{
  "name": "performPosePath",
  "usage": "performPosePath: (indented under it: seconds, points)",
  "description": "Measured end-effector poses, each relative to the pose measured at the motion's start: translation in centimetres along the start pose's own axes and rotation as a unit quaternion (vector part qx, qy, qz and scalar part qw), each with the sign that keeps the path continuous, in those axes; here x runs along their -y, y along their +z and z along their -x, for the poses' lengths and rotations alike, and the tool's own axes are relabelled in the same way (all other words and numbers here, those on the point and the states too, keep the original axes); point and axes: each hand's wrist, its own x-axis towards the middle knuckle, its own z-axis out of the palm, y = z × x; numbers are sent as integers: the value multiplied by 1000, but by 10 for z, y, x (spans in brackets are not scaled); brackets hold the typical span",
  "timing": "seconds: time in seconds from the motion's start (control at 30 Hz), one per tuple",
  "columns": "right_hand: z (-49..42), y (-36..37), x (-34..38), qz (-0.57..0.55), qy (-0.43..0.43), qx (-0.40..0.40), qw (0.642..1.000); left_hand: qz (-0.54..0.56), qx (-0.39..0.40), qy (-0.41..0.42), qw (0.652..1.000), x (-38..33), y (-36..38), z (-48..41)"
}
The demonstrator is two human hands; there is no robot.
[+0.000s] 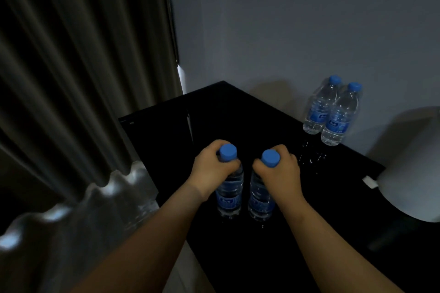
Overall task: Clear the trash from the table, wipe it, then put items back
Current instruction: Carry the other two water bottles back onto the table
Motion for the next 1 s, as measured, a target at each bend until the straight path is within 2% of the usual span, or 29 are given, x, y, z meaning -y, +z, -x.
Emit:
performPosePath:
  seconds: [0.1, 0.27, 0.37, 0.67, 1.0]
  points:
    - [-1, -1, 0, -101, 22, 37, 994, 42, 18, -35, 998, 3, 1, -4]
    - [-2, -4, -3, -160, 50, 47, 985, 75, 58, -110, 989, -3, 0, -6]
    - [-2, -7, -4, -173, 69, 62, 981, 64, 79, -162, 982, -6, 3, -6]
    - [-4, -11, -3, -166, 98, 110, 975, 60, 75, -196, 976, -11, 12, -11]
    - [-7, -14, -8, -158, 77, 107, 979, 113, -72, -194, 972, -13, 33, -17]
